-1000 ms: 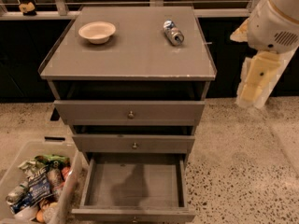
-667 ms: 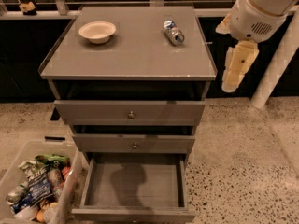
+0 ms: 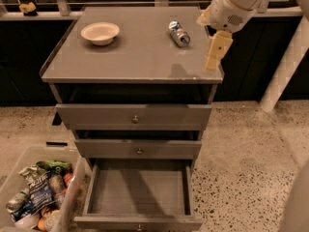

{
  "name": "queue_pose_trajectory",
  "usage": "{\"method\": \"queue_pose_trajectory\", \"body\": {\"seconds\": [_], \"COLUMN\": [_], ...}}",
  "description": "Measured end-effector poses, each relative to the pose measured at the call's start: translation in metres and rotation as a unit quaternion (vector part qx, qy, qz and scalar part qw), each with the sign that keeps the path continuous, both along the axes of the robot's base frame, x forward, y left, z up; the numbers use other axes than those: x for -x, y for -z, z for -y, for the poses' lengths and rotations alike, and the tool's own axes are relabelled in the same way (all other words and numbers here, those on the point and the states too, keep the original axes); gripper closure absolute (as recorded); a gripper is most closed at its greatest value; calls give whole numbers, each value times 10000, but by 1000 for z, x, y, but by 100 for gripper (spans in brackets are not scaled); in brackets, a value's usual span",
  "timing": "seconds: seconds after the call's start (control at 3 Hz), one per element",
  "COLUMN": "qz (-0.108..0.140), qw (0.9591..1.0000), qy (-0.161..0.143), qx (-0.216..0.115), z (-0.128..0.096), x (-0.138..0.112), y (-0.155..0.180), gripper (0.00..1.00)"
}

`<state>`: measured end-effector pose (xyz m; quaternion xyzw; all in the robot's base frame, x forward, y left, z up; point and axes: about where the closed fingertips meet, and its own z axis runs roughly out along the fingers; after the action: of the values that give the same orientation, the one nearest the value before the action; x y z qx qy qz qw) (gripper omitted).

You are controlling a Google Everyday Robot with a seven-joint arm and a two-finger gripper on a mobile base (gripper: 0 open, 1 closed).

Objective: Place redbull can into bottom drawer

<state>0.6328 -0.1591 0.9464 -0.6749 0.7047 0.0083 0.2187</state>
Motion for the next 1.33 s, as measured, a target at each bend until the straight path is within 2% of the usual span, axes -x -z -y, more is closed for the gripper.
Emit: {"method": "queue_pose_trajectory", "body": {"seconds": [0.33,0.67,1.0,1.33], "qz": [199,216,99,-196], "qw": [9993,9993,9996,9974], "qy": [-14,-10,-44,-402], "qx": [-321,-308,-266,-572], "z": [-6,-6,-6,-25], "x": [-17,-17,-22,-43], "y": [-15,-16,-4,24], "gripper": [0,0,0,0]}}
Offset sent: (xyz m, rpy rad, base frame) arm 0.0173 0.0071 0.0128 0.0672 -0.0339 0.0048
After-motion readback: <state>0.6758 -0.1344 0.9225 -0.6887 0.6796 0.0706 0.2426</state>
